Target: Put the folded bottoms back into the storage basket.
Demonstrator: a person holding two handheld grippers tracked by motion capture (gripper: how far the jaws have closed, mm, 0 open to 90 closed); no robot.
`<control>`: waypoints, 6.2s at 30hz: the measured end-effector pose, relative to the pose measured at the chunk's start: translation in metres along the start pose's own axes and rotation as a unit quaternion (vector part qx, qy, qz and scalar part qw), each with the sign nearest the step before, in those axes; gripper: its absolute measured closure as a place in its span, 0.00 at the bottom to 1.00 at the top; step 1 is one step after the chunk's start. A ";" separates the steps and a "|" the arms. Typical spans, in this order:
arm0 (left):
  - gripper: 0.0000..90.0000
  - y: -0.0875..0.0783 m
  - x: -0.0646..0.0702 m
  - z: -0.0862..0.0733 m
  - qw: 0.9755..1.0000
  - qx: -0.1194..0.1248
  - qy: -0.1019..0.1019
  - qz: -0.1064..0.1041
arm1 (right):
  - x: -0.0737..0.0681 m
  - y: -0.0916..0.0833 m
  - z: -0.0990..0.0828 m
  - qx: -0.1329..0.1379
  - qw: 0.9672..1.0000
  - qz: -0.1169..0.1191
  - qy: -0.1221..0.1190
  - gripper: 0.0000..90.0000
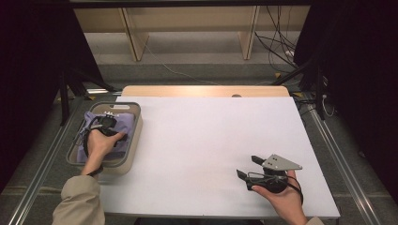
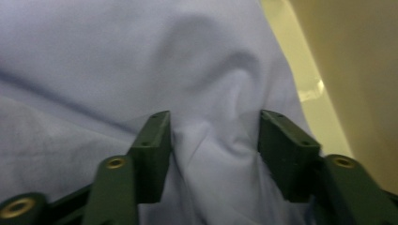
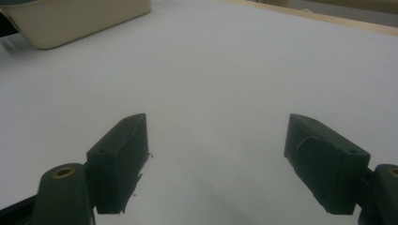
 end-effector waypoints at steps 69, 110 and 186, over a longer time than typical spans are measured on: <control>0.80 -0.037 0.012 0.017 0.994 0.089 0.058 0.005 | 0.000 0.001 0.001 -0.002 1.000 0.003 -0.002 0.25; 0.96 -0.036 -0.035 -0.002 0.995 0.017 0.024 0.094 | -0.001 0.002 0.001 -0.003 1.000 0.003 -0.004 0.25; 0.29 -0.081 0.017 -0.003 0.987 0.151 0.006 -0.046 | 0.002 -0.004 0.004 0.003 1.000 -0.003 -0.008 0.25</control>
Point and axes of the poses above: each handheld gripper's, and its own axes: y roughly forward along the jaws, z roughly out of its top, x roughly to its right, the point moved 2 cm from there along y, roughly forward along the jaws
